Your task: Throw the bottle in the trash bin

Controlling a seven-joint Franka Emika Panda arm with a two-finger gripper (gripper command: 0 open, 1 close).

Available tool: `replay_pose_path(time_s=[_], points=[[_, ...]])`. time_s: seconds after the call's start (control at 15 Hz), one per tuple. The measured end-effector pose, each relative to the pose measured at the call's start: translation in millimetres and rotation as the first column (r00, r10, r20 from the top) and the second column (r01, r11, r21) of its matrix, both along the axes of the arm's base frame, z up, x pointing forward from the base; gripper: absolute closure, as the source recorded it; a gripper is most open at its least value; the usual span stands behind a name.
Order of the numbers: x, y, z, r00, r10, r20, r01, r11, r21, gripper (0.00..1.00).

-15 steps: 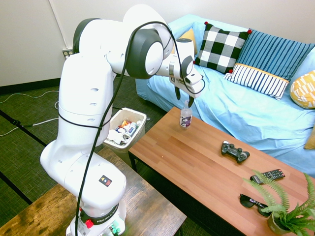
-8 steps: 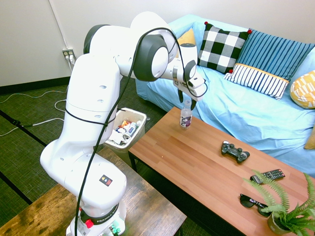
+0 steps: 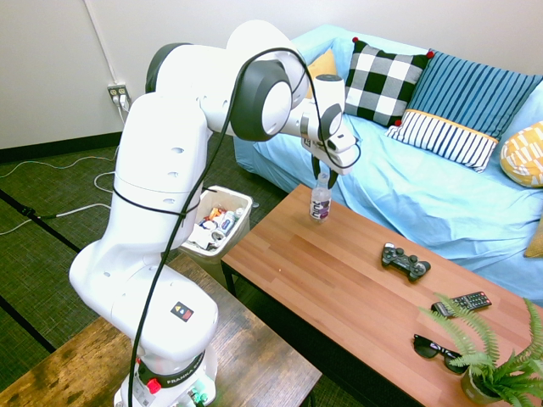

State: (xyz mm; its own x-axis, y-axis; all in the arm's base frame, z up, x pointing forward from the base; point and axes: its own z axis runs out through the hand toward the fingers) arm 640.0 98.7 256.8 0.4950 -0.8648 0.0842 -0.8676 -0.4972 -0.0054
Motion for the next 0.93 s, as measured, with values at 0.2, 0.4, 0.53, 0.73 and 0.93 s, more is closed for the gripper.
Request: replay_pose_path(time_s=[0.2, 0.4, 0.53, 0.73, 0.93], points=[[0, -2, 0, 1.0, 0.0, -0.007, 0.0, 1.0, 0.012, 1.0], [0, -5, 0, 1.0, -0.001, -0.009, 0.001, 1.0, 0.018, 1.0], [1, -6, 0, 1.0, -0.002, -0.008, 0.002, 1.0, 0.019, 1.0], [2, -4, 21, 1.0, 0.009, 0.023, -0.009, 0.999, 0.031, 1.0], [-14, 44, 81, 0.992, 0.084, 0.099, -0.09, 0.994, 0.058, 1.0]])
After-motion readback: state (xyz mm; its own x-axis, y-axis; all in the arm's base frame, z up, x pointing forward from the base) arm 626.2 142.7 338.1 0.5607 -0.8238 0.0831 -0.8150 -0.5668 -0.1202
